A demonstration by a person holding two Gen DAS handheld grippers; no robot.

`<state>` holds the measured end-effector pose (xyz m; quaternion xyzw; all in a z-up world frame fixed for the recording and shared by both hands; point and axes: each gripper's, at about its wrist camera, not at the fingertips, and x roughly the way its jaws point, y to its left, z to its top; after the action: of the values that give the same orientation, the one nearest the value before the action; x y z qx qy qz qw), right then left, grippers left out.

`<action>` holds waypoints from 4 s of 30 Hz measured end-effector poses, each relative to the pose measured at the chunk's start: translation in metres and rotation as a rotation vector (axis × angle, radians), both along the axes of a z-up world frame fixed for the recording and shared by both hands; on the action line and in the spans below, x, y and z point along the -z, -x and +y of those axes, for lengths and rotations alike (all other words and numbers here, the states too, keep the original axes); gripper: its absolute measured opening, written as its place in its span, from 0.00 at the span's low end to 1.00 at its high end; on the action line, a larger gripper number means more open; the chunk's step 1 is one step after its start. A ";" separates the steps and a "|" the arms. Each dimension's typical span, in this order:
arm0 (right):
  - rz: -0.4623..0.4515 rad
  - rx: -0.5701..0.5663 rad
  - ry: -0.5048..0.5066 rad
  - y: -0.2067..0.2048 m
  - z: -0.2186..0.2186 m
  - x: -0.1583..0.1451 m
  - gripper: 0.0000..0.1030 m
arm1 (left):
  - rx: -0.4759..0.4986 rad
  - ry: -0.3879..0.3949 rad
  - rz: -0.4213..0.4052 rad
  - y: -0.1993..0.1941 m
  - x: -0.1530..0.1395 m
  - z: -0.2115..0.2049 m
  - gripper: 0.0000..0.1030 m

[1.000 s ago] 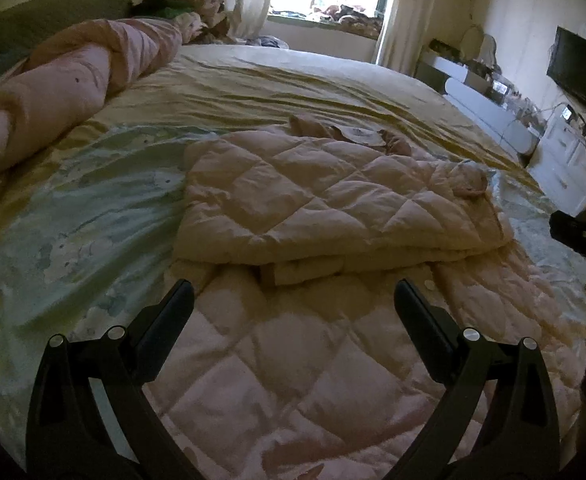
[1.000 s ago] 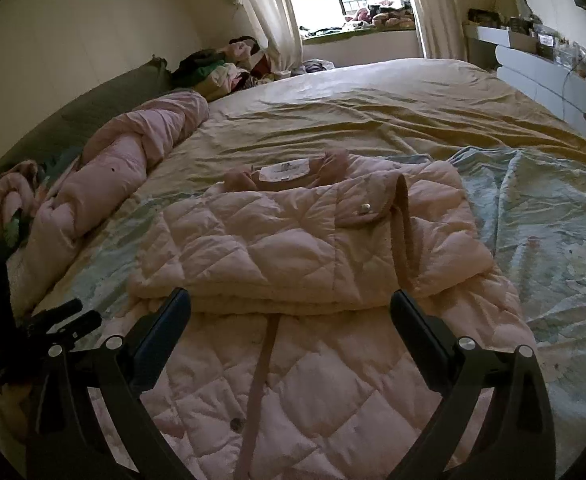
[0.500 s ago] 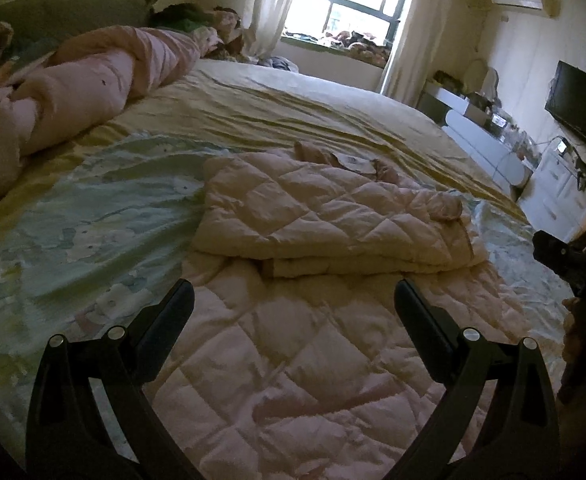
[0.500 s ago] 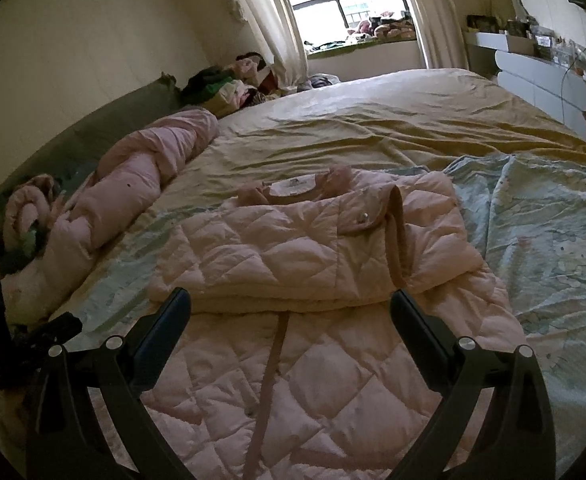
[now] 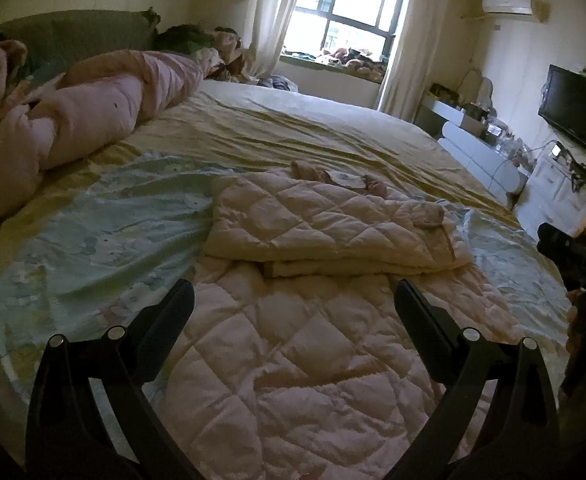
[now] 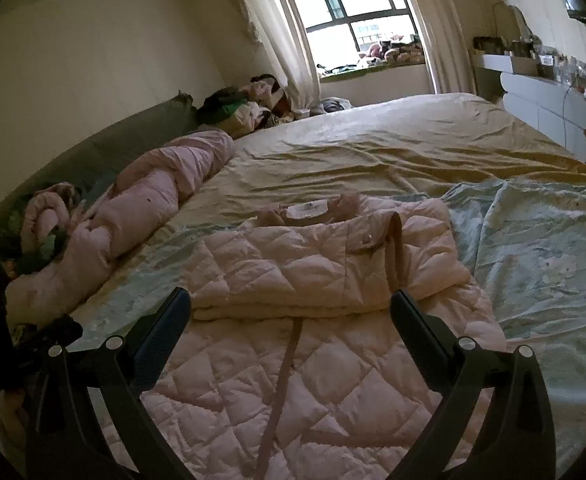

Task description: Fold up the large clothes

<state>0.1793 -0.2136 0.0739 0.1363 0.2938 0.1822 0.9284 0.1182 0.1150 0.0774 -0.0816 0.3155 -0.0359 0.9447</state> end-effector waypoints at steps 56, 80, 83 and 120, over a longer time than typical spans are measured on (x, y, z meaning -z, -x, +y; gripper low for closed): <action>0.067 -0.029 0.080 0.088 -0.038 0.033 0.96 | -0.096 -0.008 0.196 0.087 0.070 0.018 0.91; 0.175 -0.031 0.066 0.099 -0.065 0.083 0.96 | -0.161 0.040 0.342 0.105 0.123 0.049 0.91; 0.193 -0.027 0.065 0.100 -0.070 0.089 0.96 | -0.153 0.063 0.360 0.105 0.129 0.049 0.91; 0.366 0.000 0.088 0.125 -0.119 0.129 0.96 | -0.072 0.064 0.372 0.112 0.136 0.030 0.29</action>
<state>0.0538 -0.3331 -0.0553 0.1265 0.4655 0.1412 0.8645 0.0062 0.1452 -0.0585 -0.1281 0.4804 0.0034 0.8676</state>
